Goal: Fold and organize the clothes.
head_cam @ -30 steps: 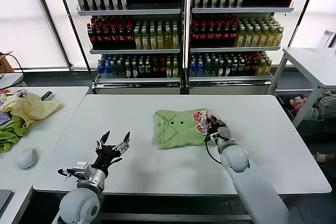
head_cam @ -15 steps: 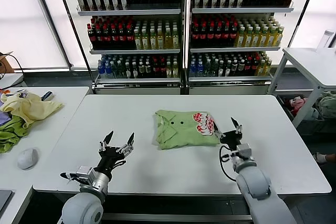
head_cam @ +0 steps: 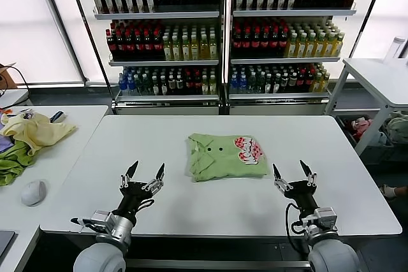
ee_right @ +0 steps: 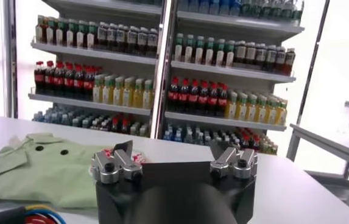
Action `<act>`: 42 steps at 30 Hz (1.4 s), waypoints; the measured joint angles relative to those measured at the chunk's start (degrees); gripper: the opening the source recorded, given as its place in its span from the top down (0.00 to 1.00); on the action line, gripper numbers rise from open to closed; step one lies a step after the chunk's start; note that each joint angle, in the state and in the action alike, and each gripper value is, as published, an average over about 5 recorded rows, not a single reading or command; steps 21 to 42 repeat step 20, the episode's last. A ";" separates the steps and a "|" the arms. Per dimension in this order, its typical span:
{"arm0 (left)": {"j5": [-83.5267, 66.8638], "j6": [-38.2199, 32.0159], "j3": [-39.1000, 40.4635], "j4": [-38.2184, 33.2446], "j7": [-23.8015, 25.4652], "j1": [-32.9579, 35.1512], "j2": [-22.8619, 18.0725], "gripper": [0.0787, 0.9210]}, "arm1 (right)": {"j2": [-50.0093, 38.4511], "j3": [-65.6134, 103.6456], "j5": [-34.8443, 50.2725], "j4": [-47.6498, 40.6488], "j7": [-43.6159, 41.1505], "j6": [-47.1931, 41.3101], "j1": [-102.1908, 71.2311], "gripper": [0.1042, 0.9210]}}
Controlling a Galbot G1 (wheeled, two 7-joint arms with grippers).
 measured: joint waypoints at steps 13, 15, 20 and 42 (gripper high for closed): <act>1.65 -0.87 -0.71 -1.99 0.11 2.70 -0.24 0.12 | 0.11 1.48 -1.24 3.67 0.75 0.88 -3.21 0.12; 1.80 -0.98 -0.76 -2.16 0.12 3.00 -0.24 0.12 | 0.08 1.66 -1.31 3.89 0.90 1.11 -3.47 0.12; 2.06 -1.14 -0.84 -2.43 0.13 3.38 -0.29 0.12 | -0.01 1.88 -1.45 4.29 1.16 1.70 -3.91 0.12; 2.06 -1.14 -0.84 -2.43 0.13 3.38 -0.29 0.12 | -0.01 1.88 -1.45 4.29 1.16 1.70 -3.91 0.12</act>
